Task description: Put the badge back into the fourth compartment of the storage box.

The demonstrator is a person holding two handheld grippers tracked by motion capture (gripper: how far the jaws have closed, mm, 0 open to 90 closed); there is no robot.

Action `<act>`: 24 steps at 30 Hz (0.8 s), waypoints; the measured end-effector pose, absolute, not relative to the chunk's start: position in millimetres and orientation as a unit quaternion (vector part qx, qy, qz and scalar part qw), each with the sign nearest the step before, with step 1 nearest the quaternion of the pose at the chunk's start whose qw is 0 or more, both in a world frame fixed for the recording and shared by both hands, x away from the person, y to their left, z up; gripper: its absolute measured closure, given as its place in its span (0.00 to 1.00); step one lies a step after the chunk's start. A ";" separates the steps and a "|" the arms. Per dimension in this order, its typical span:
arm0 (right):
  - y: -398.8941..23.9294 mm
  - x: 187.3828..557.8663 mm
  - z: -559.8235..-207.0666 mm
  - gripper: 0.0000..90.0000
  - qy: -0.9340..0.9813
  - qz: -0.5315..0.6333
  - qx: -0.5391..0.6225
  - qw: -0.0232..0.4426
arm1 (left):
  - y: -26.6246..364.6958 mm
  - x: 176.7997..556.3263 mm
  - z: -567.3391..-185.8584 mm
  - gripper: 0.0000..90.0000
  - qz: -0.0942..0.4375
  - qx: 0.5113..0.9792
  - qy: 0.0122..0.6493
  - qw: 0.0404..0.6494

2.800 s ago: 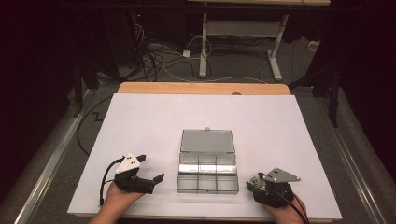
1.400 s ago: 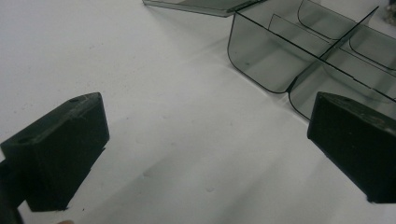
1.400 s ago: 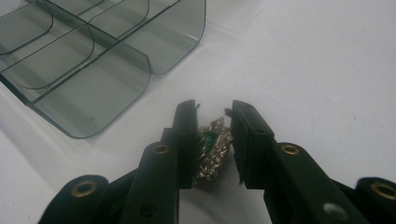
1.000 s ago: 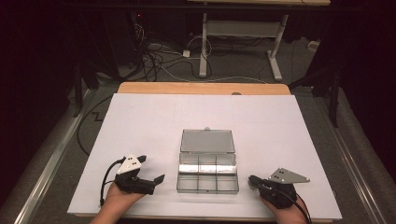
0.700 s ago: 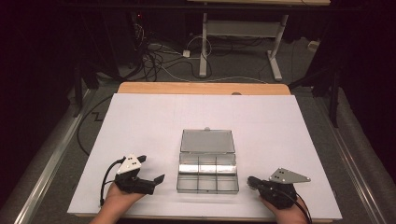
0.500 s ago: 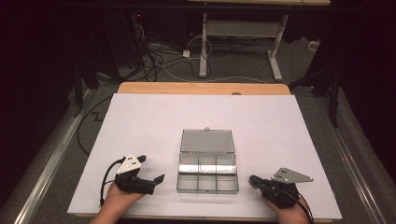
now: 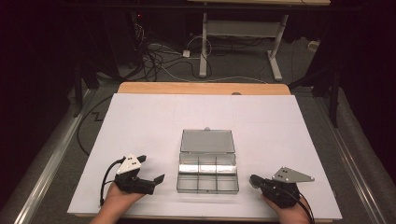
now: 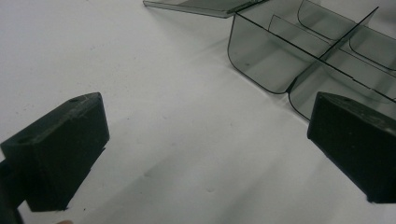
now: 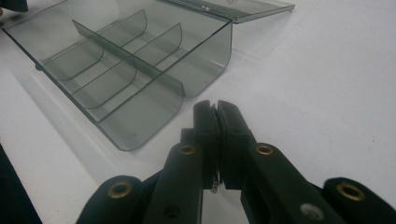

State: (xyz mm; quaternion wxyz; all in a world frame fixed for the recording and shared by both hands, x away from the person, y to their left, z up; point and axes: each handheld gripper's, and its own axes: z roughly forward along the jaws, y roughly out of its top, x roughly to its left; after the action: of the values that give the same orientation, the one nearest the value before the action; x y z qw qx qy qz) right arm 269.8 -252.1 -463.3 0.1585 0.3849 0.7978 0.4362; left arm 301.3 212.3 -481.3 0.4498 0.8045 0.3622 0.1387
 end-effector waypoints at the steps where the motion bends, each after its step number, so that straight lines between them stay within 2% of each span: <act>1: -252.4 269.9 -462.9 0.98 0.797 0.437 0.385 0.158 | 212.3 301.3 -481.3 0.00 0.139 0.804 0.362 0.450; 24: -250.0 273.4 -442.0 0.98 0.787 0.459 0.372 0.178 | 211.7 302.2 -481.8 0.00 0.136 0.807 0.362 0.447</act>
State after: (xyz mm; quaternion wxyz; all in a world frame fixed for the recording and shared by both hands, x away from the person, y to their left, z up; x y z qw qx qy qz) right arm 273.4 -250.0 -442.0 0.1776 0.3723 0.7870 0.4588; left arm 302.2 211.7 -481.8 0.4472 0.8066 0.3621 0.1356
